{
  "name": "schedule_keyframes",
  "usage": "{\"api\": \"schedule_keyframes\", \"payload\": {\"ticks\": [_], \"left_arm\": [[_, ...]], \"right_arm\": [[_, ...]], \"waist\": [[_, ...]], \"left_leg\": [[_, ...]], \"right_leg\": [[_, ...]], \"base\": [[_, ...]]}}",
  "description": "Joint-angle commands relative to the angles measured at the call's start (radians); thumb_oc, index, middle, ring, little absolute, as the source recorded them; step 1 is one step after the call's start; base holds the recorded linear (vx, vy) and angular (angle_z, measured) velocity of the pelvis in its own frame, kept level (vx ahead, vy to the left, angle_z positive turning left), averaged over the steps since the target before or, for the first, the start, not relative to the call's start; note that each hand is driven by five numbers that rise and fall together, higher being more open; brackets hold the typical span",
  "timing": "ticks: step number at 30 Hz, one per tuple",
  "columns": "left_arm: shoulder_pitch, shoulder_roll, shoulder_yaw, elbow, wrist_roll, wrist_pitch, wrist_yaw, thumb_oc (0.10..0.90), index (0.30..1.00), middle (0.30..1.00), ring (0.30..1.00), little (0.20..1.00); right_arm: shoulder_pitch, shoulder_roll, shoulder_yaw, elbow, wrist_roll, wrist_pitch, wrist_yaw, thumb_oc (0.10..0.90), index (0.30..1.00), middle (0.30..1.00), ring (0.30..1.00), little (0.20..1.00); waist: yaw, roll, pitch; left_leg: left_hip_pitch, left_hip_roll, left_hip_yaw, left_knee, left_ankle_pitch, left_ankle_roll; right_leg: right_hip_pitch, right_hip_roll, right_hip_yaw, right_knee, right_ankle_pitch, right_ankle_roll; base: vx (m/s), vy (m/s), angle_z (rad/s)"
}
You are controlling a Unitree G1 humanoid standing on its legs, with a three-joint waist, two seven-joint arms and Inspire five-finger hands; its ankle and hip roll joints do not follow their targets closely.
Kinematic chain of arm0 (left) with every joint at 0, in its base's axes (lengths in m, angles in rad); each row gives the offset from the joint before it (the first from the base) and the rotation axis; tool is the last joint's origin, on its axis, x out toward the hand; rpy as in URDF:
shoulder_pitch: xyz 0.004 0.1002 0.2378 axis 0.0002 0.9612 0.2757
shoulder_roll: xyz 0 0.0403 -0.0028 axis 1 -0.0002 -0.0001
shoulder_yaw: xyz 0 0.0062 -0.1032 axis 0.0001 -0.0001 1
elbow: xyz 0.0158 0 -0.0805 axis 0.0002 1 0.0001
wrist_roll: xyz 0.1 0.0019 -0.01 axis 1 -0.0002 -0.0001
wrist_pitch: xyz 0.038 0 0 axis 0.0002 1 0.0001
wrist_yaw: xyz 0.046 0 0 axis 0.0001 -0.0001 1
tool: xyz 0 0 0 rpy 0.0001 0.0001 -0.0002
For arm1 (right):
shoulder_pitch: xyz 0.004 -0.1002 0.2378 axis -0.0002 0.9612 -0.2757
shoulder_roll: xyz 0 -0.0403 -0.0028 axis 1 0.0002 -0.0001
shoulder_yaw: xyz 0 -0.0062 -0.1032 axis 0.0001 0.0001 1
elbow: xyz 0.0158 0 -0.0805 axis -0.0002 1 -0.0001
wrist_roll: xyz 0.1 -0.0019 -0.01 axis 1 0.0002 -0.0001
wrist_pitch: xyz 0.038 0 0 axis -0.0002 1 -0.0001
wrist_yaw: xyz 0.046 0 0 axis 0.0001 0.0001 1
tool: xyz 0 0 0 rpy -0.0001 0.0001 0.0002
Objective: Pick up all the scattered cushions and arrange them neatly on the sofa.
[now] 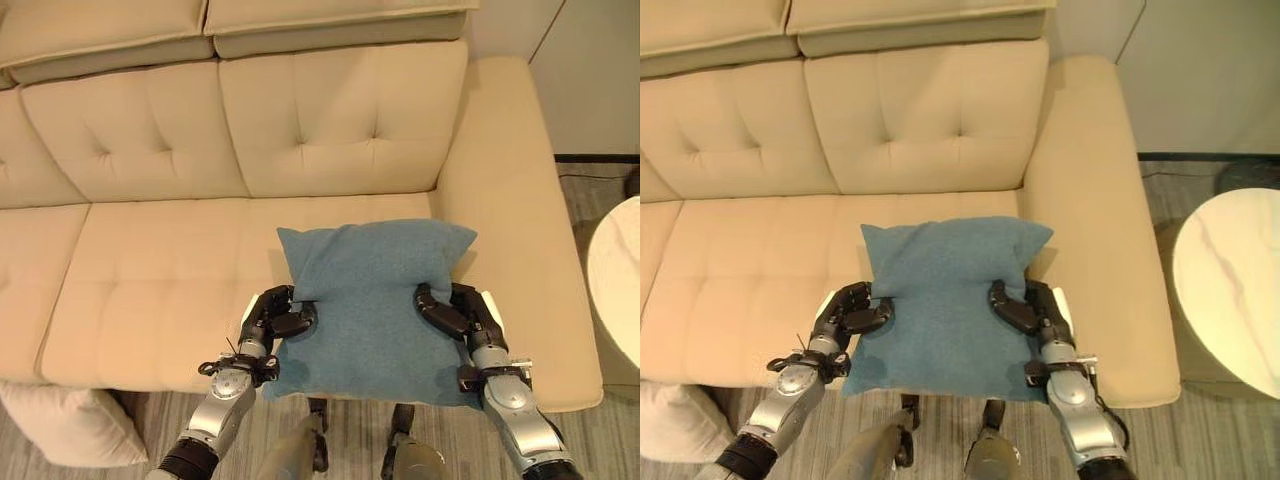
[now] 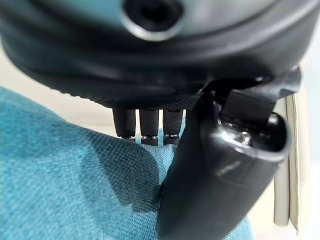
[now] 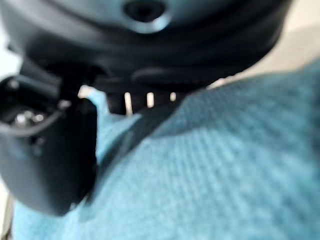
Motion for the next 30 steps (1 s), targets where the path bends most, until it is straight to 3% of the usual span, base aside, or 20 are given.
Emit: {"api": "schedule_keyframes", "payload": {"ticks": [1,4,5,6,7,8,9,12,13,15,25,30], "left_arm": [[-0.077,-0.024,-0.011,-0.173,0.026,-0.121,-0.045,0.4,0.3,0.3,0.3,0.3],[-0.071,-0.004,0.005,-0.185,0.036,-0.129,-0.034,0.4,0.3,0.3,0.3,0.3],[-0.071,-0.003,0.006,-0.185,0.036,-0.129,-0.034,0.4,0.3,0.3,0.3,0.3],[-0.06,0.001,0.015,-0.193,0.044,-0.133,-0.036,0.4,0.3,0.3,0.3,0.3],[-0.06,0.001,0.015,-0.193,0.044,-0.133,-0.036,0.4,0.3,0.3,0.3,0.3],[-0.057,-0.009,0.012,-0.198,0.046,-0.136,-0.029,0.4,0.3,0.3,0.3,0.3],[-0.062,-0.011,0.013,-0.196,0.049,-0.138,-0.025,0.4,0.3,0.3,0.3,0.3],[-0.078,-0.009,0.017,-0.186,0.07,-0.133,-0.009,0.4,0.3,0.3,0.3,0.3],[-0.077,-0.01,0.035,-0.193,0.078,-0.143,0.003,0.4,0.3,0.3,0.3,0.3],[-0.081,-0.029,0.038,-0.202,0.088,-0.147,0.022,0.4,0.3,0.3,0.3,0.3],[-0.165,-0.045,0.042,-0.231,0.148,-0.168,0.123,0.4,0.3,0.3,0.3,0.3],[-0.351,-0.042,-0.01,-0.191,0.231,-0.185,0.238,0.4,0.3,0.3,0.3,0.3]], "right_arm": [[-0.086,0.021,0.039,-0.148,-0.01,-0.103,0.01,0.4,0.3,0.3,0.3,0.3],[-0.106,0.052,0.053,-0.138,0.002,-0.1,0.017,0.4,0.3,0.3,0.3,0.3],[-0.106,0.052,0.054,-0.137,0.003,-0.1,0.017,0.4,0.3,0.3,0.3,0.3],[-0.101,0.056,0.051,-0.137,0.002,-0.105,0.02,0.4,0.3,0.3,0.3,0.3],[-0.101,0.056,0.051,-0.137,0.002,-0.105,0.02,0.4,0.3,0.3,0.3,0.3],[-0.099,0.054,0.049,-0.14,-0.001,-0.11,0.02,0.4,0.3,0.3,0.3,0.3],[-0.11,0.048,0.05,-0.131,-0.004,-0.111,0.015,0.4,0.3,0.3,0.3,0.3],[-0.135,0.045,0.061,-0.102,-0.01,-0.119,-0.004,0.4,0.3,0.3,0.3,0.3],[-0.133,0.045,0.05,-0.108,-0.017,-0.12,-0.012,0.4,0.3,0.3,0.3,0.3],[-0.142,0.034,0.055,-0.115,-0.046,-0.127,-0.026,0.4,0.3,0.3,0.3,0.3],[-0.27,0.003,0.094,-0.097,-0.135,-0.14,-0.111,0.4,0.3,0.3,0.3,0.3],[-0.413,-0.024,0.138,-0.049,-0.217,-0.142,-0.217,0.4,0.3,0.3,0.3,0.3]], "waist": [[0.026,-0.033,-0.17],[0.033,-0.029,-0.151],[0.034,-0.031,-0.148],[0.035,-0.026,-0.144],[0.035,-0.026,-0.143],[0.017,-0.026,-0.134],[0.014,-0.034,-0.13],[0.027,-0.05,-0.13],[0.032,-0.055,-0.135],[0.039,-0.062,-0.139],[0.055,-0.045,-0.171],[0.054,-0.042,-0.155]], "left_leg": [[0.006,0.05,-0.015,0.049,-0.156,-0.047],[0.03,0.02,0.029,0.042,-0.175,-0.006],[0.036,0.018,0.031,0.041,-0.177,-0.006],[0.053,0.013,0.042,0.026,-0.18,0.001],[0.054,0.013,0.042,0.026,-0.18,0.0],[0.07,0.001,0.027,0.016,-0.172,0.005],[0.071,-0.01,0.02,0.014,-0.171,0.007],[0.06,-0.032,0.012,0.015,-0.174,0.007],[0.047,-0.036,0.007,0.018,-0.179,0.006],[0.025,-0.046,-0.006,0.017,-0.173,0.004],[0.0,-0.041,-0.025,-0.055,-0.134,-0.005],[-0.033,-0.039,-0.04,-0.055,-0.122,-0.012]], "right_leg": [[-0.011,-0.066,0.08,0.156,-0.097,0.039],[-0.092,-0.119,0.093,0.28,-0.027,0.051],[-0.093,-0.122,0.097,0.287,-0.033,0.052],[-0.115,-0.091,0.097,0.306,-0.054,0.047],[-0.115,-0.091,0.098,0.308,-0.055,0.047],[-0.158,0.03,0.169,0.307,-0.111,0.024],[-0.163,0.073,0.191,0.275,-0.115,0.019],[-0.153,0.11,0.153,0.17,-0.1,-0.008],[-0.138,0.099,0.131,0.121,-0.094,0.001],[-0.153,0.135,0.19,0.113,-0.088,-0.01],[-0.144,0.144,0.148,-0.009,-0.057,-0.02],[-0.169,0.147,0.15,-0.018,-0.054,-0.023]], "base": [[0.07,0.335,-0.23],[0.03,0.279,-0.28],[0.07,0.246,-0.46],[0.04,0.103,-0.29],[0.08,0.179,-0.15],[0.07,0.086,-0.03],[0.08,0.093,0.02],[0.03,-0.018,0.12],[0.04,-0.089,0.22],[0.03,-0.07,0.22],[0.04,-0.037,0.15],[-0.03,-0.011,0.1]]}}
